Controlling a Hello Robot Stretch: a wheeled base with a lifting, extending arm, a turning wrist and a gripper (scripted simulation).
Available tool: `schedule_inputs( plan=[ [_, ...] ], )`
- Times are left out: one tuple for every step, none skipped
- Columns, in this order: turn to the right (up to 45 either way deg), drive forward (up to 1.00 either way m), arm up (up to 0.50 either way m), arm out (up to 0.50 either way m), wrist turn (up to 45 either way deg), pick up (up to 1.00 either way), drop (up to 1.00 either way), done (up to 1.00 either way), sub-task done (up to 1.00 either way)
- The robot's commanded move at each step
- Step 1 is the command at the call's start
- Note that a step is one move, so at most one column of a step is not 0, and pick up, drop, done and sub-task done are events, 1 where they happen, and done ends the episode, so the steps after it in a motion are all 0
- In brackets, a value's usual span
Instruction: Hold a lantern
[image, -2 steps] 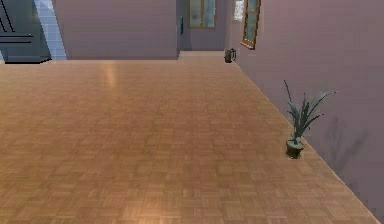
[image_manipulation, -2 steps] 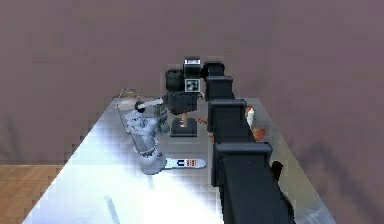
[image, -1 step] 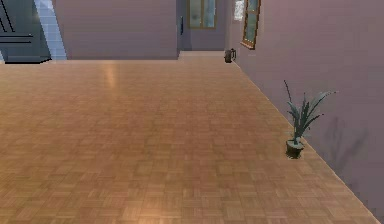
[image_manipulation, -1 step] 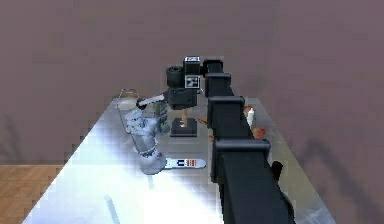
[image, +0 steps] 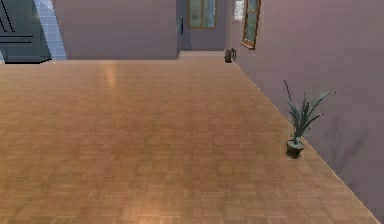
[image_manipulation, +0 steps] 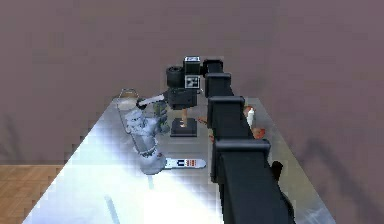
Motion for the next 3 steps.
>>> schedule_inputs(
  plan=[
    [0.0,0.00,0.00,0.00,-3.0,0.00,0.00,0.00,0.00],
    [0.0,0.00,-0.12,0.00,0.0,0.00,0.00,0.00,0.00],
    [0.0,0.00,0.00,0.00,0.0,1.00,0.00,0.00,0.00]
  ],
)
